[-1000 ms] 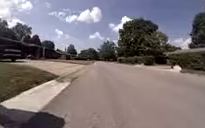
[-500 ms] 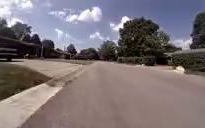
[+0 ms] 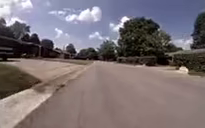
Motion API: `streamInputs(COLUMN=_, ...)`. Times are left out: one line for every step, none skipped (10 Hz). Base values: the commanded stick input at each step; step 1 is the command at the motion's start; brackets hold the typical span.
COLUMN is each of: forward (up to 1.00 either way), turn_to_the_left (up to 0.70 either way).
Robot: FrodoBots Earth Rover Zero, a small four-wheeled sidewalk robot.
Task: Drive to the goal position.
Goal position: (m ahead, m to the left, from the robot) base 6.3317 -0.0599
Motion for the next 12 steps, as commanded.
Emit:
streamInputs(forward=1.00, turn_to_the_left=0.04)
streamInputs(forward=1.00, turn_to_the_left=0.03)
streamInputs(forward=1.00, turn_to_the_left=0.03)
streamInputs(forward=1.00, turn_to_the_left=0.03)
streamInputs(forward=1.00, turn_to_the_left=0.03)
streamInputs(forward=1.00, turn_to_the_left=0.02)
streamInputs(forward=1.00, turn_to_the_left=0.02)
streamInputs(forward=1.00, turn_to_the_left=0.01)
streamInputs(forward=1.00, turn_to_the_left=0.00)
streamInputs(forward=1.00, turn_to_the_left=0.01)
streamInputs(forward=1.00, turn_to_the_left=0.02)
streamInputs(forward=1.00, turn_to_the_left=0.02)
